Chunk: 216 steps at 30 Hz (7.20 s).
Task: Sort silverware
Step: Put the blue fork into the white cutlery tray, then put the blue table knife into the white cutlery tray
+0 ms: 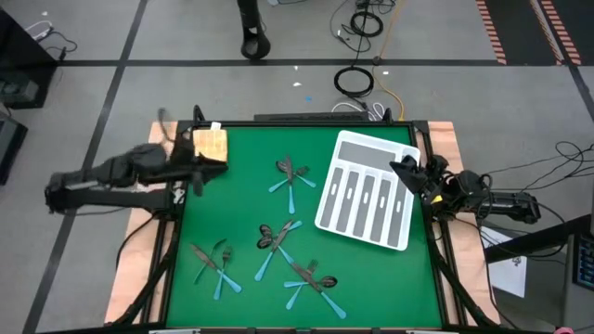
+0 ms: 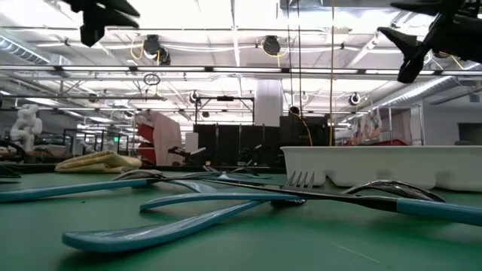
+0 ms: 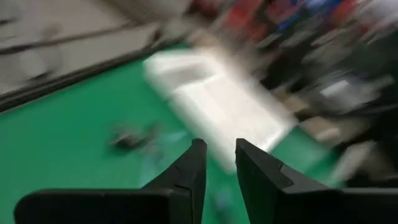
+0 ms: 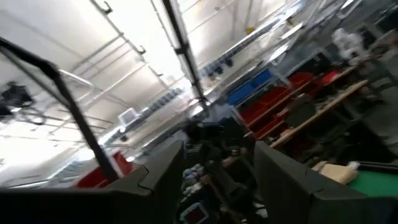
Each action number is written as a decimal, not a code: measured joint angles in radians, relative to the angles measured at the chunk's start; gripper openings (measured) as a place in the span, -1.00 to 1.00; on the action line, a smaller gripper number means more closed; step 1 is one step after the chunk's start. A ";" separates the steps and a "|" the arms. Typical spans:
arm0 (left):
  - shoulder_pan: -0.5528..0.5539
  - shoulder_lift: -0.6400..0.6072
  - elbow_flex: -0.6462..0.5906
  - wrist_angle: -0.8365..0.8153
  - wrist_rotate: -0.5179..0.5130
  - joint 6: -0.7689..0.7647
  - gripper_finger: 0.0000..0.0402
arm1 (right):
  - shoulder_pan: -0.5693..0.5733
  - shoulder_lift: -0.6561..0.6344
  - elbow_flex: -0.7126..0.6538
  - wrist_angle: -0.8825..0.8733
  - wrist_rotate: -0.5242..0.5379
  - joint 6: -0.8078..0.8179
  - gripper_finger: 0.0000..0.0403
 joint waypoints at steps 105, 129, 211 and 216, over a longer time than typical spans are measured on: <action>0.075 1.247 0.508 0.571 0.061 -0.316 -0.94 | 0.000 0.003 0.001 -0.449 -0.017 0.114 0.15; 0.043 1.506 0.814 0.308 0.153 -0.158 -0.40 | 0.000 0.003 0.001 -0.449 -0.021 0.091 0.15; 0.051 1.496 0.637 -0.100 -0.010 -0.529 -0.87 | 0.000 0.010 0.000 -0.444 -0.022 0.174 0.15; 0.032 1.480 0.665 -0.112 -0.022 -0.503 -0.87 | 0.000 0.010 -0.001 -0.443 -0.019 0.175 0.15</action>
